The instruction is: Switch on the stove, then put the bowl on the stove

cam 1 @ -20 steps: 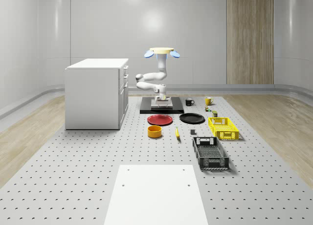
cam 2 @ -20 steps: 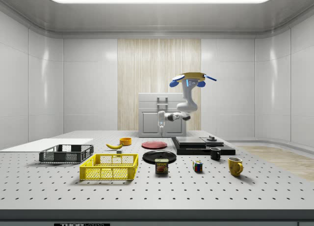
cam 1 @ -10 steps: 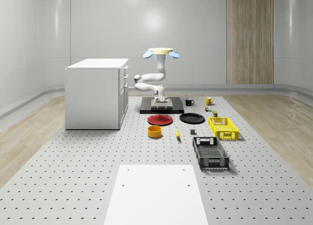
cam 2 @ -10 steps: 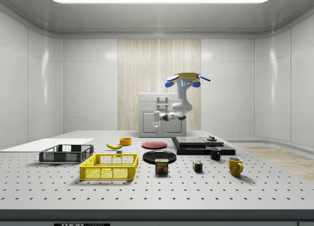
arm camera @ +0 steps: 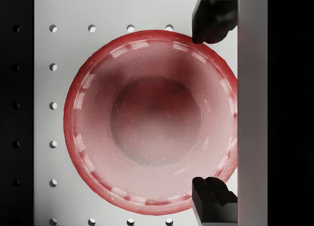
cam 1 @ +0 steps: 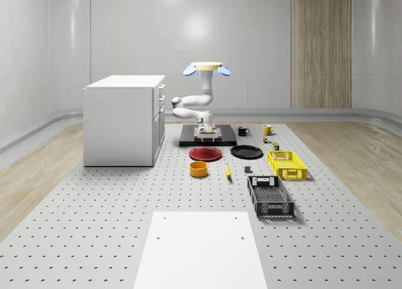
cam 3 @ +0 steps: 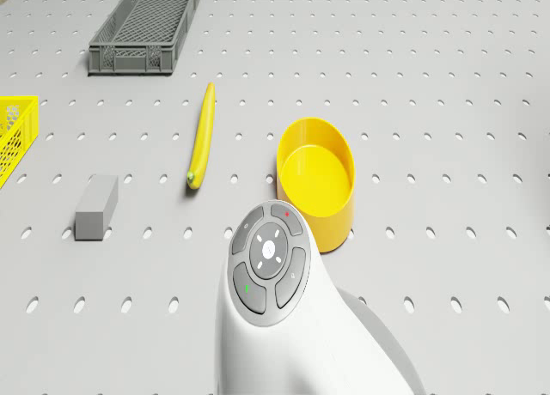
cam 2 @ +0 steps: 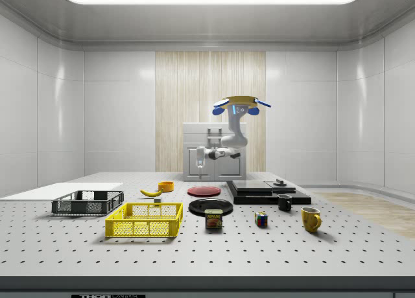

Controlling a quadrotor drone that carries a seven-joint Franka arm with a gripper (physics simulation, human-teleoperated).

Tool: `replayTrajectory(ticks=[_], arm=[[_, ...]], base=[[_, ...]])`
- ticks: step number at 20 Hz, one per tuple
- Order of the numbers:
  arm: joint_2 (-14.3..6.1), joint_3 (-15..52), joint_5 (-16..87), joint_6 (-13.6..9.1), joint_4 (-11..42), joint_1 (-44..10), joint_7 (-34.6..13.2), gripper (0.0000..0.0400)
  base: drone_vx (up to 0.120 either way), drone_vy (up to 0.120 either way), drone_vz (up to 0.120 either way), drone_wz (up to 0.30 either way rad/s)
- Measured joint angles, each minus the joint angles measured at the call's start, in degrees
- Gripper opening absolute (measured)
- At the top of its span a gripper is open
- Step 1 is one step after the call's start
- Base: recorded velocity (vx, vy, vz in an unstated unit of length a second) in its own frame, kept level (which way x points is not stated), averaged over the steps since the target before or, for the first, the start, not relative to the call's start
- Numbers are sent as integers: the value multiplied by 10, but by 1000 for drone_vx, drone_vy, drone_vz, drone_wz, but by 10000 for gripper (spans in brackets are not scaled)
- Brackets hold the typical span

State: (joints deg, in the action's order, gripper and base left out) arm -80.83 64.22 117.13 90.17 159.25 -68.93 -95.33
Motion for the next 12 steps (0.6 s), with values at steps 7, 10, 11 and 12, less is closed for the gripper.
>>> replayTrajectory(ticks=[7,10,11,12], arm=[[-1,0,-1,1,0,-1,-1,400],[-2,0,-1,2,0,-1,-1,400],[-2,0,-1,2,0,-1,-1,400],[-2,0,-1,2,0,-1,-1,400]], base=[[120,0,0,0],[120,0,0,0],[120,0,0,0],[120,0,0,0]])
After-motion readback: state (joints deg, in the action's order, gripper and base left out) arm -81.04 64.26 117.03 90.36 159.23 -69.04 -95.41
